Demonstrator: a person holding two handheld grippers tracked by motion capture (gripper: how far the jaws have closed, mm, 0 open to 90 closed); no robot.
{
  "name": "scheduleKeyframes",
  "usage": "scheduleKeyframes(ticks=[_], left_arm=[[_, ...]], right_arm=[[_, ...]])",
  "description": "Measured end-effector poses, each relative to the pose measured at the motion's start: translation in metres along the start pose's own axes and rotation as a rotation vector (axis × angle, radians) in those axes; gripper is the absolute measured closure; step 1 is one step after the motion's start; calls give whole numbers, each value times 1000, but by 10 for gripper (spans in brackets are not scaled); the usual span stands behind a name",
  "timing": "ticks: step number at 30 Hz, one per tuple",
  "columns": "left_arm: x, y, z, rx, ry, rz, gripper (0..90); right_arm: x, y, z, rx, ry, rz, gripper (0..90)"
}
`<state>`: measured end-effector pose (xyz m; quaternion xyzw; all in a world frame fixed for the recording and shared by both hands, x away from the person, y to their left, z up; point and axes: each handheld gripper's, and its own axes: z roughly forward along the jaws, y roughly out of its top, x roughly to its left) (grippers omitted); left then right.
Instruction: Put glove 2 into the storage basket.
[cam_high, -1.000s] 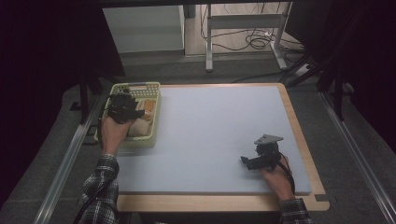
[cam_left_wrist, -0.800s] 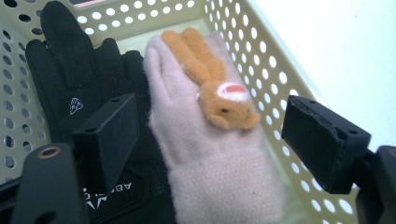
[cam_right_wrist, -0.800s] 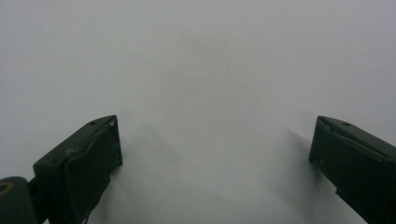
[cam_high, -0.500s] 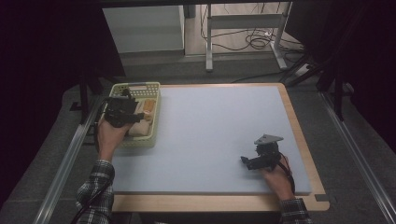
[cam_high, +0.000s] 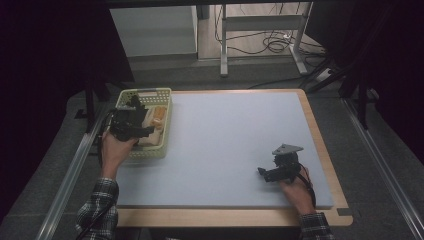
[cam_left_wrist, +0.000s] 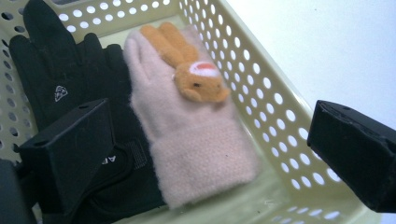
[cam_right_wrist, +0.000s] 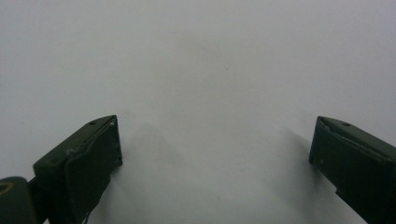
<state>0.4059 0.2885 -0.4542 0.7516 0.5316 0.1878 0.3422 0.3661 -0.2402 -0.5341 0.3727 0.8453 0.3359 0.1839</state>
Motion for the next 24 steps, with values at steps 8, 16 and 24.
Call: scheduleKeyframes(ticks=[8,16,24], left_arm=[[-4,-6,-4,-10,-18,15,4],[-11,-10,-10,-21,-29,36,3],[-20,-15,-14,-35,-52,60,0]], right_arm=[[0,0,0,0,0,0,19],[0,0,0,-1,-1,-1,19],[0,0,0,0,-2,-1,19]])
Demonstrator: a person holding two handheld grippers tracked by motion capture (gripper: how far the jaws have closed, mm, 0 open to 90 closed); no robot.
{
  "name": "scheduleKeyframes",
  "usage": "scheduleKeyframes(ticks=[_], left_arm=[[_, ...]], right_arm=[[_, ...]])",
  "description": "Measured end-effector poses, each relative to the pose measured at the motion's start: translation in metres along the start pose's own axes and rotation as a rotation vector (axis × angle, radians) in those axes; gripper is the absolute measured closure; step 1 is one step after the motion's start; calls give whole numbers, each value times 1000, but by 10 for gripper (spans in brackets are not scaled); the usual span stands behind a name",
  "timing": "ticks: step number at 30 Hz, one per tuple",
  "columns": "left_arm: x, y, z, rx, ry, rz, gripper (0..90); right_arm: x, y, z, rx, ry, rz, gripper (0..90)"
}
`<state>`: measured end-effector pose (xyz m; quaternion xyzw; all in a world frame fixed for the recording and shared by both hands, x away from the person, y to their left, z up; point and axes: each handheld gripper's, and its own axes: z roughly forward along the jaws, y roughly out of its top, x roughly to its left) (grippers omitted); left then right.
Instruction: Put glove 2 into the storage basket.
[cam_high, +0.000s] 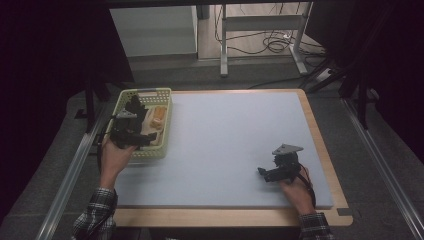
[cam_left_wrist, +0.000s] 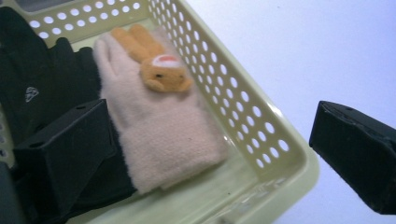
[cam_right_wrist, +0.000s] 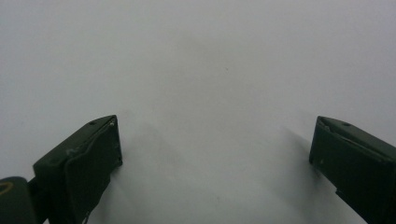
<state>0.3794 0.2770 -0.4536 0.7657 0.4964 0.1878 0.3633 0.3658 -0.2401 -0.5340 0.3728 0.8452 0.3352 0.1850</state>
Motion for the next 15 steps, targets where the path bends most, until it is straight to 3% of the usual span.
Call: scheduleKeyframes(ticks=[8,15], left_arm=[[-10,-3,-3,-12,-21,19,0],[-23,-2,-6,-16,-32,60,0]], right_arm=[[0,0,0,0,0,0,19],[0,0,0,0,-1,-2,19]])
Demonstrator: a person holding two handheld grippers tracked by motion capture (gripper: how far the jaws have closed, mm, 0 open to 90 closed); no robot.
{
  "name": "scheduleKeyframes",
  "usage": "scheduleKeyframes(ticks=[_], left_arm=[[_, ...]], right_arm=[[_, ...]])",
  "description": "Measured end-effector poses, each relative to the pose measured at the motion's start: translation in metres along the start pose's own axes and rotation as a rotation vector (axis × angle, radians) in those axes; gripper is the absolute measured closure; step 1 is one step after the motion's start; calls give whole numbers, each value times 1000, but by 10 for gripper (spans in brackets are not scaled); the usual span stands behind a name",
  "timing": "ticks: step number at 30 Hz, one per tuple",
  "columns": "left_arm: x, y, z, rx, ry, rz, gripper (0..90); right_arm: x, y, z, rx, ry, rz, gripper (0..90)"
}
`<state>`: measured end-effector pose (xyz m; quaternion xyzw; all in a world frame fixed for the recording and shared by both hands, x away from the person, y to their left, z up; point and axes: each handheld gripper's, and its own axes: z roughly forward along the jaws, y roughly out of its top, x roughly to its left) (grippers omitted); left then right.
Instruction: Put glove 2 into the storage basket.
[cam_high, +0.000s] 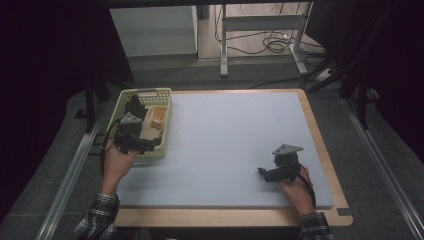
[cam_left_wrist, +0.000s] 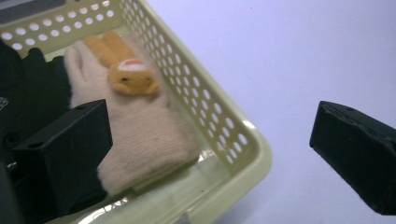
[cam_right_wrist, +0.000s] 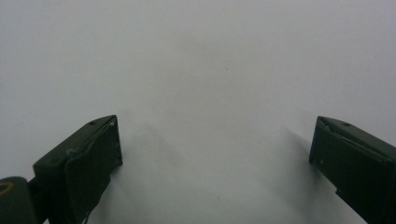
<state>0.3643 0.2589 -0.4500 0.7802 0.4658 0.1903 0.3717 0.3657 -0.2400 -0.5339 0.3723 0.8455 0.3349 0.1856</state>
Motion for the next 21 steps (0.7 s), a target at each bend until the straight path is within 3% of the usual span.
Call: scheduleKeyframes(ticks=[21], left_arm=[[-41,5,9,-8,-60,86,0]], right_arm=[[0,0,0,-1,-1,-2,19]])
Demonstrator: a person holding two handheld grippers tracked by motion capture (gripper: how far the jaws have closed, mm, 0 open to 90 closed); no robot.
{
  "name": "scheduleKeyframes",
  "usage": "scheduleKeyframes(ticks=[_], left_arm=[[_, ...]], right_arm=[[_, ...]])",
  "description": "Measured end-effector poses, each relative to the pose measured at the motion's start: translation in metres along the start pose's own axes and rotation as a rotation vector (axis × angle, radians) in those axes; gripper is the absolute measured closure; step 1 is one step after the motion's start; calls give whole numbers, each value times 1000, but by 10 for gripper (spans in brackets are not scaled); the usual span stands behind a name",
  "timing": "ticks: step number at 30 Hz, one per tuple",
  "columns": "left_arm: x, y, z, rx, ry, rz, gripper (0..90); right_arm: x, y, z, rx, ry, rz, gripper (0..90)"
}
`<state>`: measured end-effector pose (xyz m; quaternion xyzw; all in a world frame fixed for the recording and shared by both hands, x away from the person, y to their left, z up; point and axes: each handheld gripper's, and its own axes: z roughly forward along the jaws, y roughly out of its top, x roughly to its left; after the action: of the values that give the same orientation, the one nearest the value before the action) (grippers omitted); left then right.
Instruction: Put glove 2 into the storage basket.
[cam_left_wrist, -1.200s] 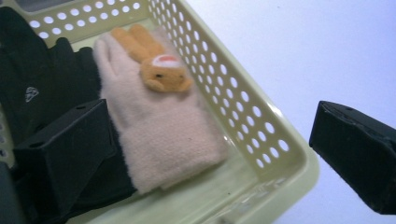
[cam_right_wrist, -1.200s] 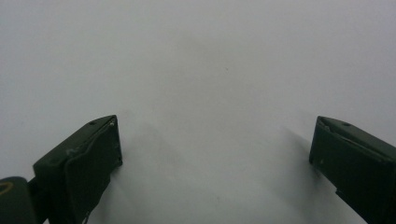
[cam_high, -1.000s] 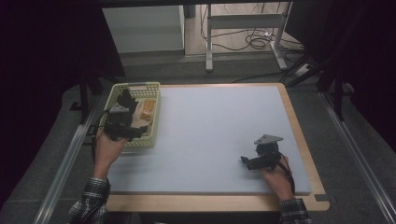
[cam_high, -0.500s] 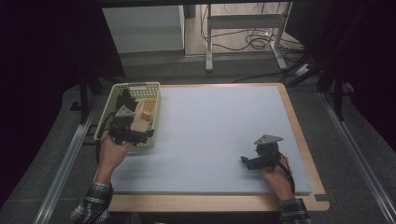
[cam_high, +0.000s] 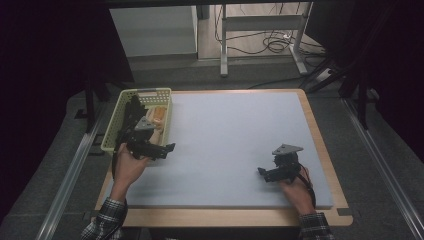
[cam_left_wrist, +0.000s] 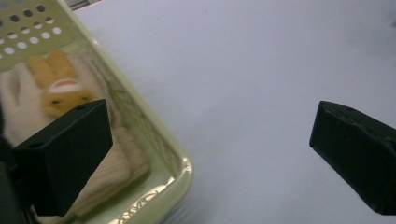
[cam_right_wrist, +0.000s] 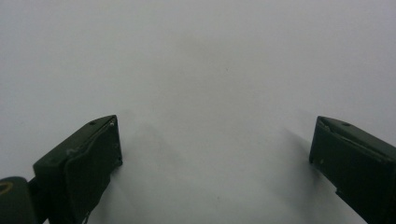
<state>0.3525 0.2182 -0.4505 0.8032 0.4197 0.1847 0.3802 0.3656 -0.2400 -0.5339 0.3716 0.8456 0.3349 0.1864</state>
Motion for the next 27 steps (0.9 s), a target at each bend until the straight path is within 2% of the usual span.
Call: scheduleKeyframes(ticks=[15,27], left_arm=[[-31,1,16,-12,-72,39,0],[-62,-2,27,-23,-129,81,0]], right_arm=[[0,0,0,0,0,2,19],[0,0,0,0,-1,1,19]])
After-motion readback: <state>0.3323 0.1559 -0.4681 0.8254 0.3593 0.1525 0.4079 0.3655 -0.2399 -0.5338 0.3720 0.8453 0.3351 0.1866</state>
